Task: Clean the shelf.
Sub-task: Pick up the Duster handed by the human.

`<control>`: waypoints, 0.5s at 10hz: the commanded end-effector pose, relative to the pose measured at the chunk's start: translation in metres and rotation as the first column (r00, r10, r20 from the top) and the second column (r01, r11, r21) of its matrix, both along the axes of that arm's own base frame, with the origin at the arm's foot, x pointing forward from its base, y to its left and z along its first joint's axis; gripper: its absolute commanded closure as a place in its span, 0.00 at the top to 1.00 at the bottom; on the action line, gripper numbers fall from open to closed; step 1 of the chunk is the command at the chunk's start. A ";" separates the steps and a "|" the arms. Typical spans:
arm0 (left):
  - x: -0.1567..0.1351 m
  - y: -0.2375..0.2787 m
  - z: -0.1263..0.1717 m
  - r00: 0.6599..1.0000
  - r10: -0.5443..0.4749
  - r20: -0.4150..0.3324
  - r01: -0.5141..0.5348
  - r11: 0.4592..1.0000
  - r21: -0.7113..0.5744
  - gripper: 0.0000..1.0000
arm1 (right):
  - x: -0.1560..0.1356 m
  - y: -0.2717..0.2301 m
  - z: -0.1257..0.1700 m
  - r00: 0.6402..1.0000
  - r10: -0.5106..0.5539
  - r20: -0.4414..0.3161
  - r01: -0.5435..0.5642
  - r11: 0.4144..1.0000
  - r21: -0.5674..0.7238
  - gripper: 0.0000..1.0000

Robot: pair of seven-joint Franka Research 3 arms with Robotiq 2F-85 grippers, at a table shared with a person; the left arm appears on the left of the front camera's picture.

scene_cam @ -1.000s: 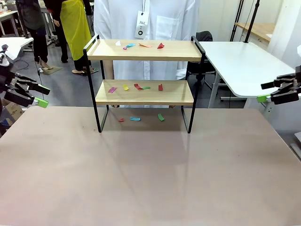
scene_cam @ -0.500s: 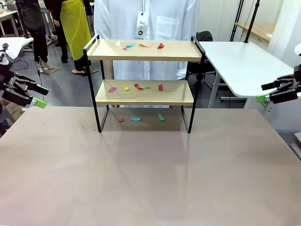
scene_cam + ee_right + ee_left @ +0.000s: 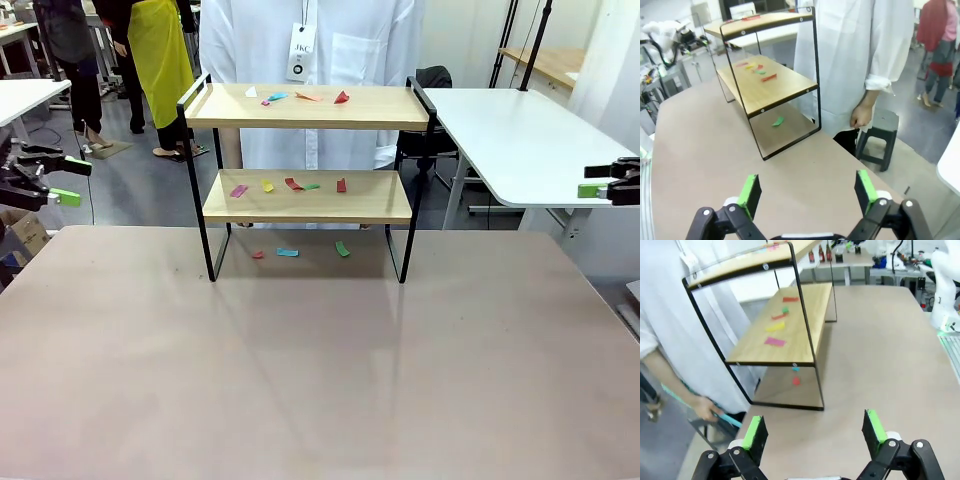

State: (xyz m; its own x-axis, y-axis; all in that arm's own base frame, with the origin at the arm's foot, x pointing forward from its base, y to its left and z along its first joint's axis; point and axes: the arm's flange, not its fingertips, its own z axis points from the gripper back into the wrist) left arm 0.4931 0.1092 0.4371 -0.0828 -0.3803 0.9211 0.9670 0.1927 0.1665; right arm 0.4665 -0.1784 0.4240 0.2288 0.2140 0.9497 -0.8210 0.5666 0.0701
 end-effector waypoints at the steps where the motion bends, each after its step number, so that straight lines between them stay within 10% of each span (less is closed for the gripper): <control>1: 0.026 0.024 -0.011 0.996 -0.056 0.067 0.060 0.996 -0.065 1.00 | 0.032 -0.016 -0.012 0.998 0.050 0.024 -0.051 0.999 0.012 1.00; 5: 0.058 0.056 -0.031 0.991 -0.115 0.074 0.125 0.981 -0.149 1.00 | 0.059 -0.031 -0.039 0.996 0.075 0.044 -0.078 0.994 0.071 1.00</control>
